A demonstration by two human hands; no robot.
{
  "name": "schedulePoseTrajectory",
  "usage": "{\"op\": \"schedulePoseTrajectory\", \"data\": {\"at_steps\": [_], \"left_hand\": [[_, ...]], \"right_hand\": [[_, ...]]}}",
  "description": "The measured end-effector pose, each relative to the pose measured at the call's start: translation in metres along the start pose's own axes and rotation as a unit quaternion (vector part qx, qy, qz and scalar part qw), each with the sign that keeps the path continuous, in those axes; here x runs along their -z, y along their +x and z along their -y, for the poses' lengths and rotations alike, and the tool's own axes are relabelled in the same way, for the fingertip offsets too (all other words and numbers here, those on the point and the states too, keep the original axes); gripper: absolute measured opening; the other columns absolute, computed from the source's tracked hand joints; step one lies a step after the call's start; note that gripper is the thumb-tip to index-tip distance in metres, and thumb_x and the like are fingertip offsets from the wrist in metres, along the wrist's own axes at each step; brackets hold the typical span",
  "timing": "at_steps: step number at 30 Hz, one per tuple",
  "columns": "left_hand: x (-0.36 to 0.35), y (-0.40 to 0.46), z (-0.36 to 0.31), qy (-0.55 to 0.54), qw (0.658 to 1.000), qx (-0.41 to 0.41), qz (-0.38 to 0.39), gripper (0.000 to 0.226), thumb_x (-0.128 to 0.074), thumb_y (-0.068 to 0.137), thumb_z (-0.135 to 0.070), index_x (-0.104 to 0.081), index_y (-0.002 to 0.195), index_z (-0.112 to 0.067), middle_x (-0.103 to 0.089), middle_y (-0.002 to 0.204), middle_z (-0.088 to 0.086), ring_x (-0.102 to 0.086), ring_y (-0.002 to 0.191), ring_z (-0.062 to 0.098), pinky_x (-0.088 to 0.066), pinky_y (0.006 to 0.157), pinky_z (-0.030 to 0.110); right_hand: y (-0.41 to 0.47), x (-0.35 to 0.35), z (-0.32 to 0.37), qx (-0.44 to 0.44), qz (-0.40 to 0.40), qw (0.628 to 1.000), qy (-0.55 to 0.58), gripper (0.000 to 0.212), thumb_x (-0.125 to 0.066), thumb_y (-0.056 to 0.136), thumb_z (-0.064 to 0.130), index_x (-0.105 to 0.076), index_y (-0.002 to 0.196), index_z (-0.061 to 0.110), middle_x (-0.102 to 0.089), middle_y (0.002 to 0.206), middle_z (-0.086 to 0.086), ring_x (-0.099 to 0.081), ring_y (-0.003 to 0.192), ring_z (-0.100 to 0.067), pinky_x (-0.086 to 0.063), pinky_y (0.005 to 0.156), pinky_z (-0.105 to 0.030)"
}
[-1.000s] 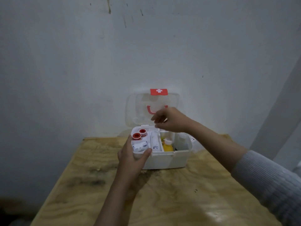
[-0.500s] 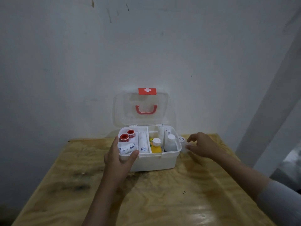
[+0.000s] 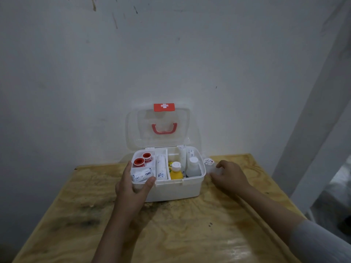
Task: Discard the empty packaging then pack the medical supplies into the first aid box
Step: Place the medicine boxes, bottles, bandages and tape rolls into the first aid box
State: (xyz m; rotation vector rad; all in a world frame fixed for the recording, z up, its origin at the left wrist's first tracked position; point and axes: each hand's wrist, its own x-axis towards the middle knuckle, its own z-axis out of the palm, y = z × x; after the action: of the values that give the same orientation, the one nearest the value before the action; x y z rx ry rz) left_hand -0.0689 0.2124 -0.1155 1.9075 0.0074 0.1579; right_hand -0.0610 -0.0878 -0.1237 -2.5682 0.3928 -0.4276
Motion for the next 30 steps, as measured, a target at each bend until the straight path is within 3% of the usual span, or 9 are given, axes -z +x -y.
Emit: {"op": "schedulePoseTrajectory", "data": {"at_steps": [5,12,15,21,26,30], "left_hand": [[0.002,0.000,0.001,0.000,1.000,0.001,0.005,0.099,-0.061,0.053,-0.069,-0.022,0.141,-0.044,-0.032,0.149,0.003,-0.038,0.132,0.028,-0.047,0.096,0.055],[0.000,0.001,0.002,0.007,1.000,-0.003,-0.004,0.093,-0.063,0.060,-0.061,-0.023,0.142,-0.042,-0.033,0.149,0.002,-0.035,0.134,0.027,-0.044,0.098,0.055],[-0.001,0.001,0.003,0.006,1.000,-0.006,-0.008,0.090,-0.064,0.064,-0.058,-0.022,0.142,-0.042,-0.033,0.149,0.003,-0.037,0.133,0.027,-0.045,0.097,0.055],[-0.003,0.000,0.003,0.007,1.000,0.000,-0.012,0.090,-0.066,0.067,-0.056,-0.021,0.144,-0.041,-0.030,0.150,0.004,-0.037,0.133,0.029,-0.045,0.097,0.052],[-0.001,-0.002,0.000,0.005,1.000,0.005,-0.004,0.095,-0.065,0.062,-0.063,-0.021,0.143,-0.042,-0.030,0.150,0.003,-0.037,0.133,0.028,-0.046,0.097,0.053],[-0.001,-0.003,-0.002,0.013,1.000,0.006,-0.005,0.092,-0.067,0.065,-0.058,-0.021,0.143,-0.041,-0.031,0.150,0.002,-0.037,0.133,0.027,-0.046,0.097,0.052]], "right_hand": [[-0.005,0.016,-0.004,-0.036,-0.050,0.993,0.099,0.036,-0.071,0.065,0.033,-0.071,0.092,0.010,-0.067,0.078,-0.003,-0.059,0.070,-0.016,-0.040,0.061,-0.024],[0.003,0.078,0.010,0.031,-0.109,0.988,0.109,0.034,-0.076,0.064,0.025,-0.073,0.096,0.013,-0.071,0.096,-0.008,-0.063,0.085,-0.020,-0.055,0.079,-0.037],[0.006,0.116,0.030,0.092,-0.125,0.981,0.119,0.034,-0.077,0.065,0.022,-0.073,0.097,0.013,-0.070,0.097,-0.007,-0.063,0.086,-0.018,-0.058,0.077,-0.037],[0.010,0.157,0.091,0.187,0.008,0.979,0.079,0.028,-0.075,0.068,0.022,-0.074,0.096,0.017,-0.072,0.095,0.000,-0.065,0.088,-0.012,-0.058,0.078,-0.033],[0.022,0.129,0.137,0.238,0.134,0.960,-0.067,0.028,-0.072,0.069,0.022,-0.073,0.097,0.017,-0.066,0.089,0.002,-0.062,0.086,-0.015,-0.051,0.070,-0.026],[0.038,0.104,0.147,0.233,0.200,0.947,-0.094,0.029,-0.074,0.072,0.025,-0.073,0.099,0.018,-0.064,0.087,0.003,-0.057,0.079,-0.011,-0.045,0.068,-0.022]]}}
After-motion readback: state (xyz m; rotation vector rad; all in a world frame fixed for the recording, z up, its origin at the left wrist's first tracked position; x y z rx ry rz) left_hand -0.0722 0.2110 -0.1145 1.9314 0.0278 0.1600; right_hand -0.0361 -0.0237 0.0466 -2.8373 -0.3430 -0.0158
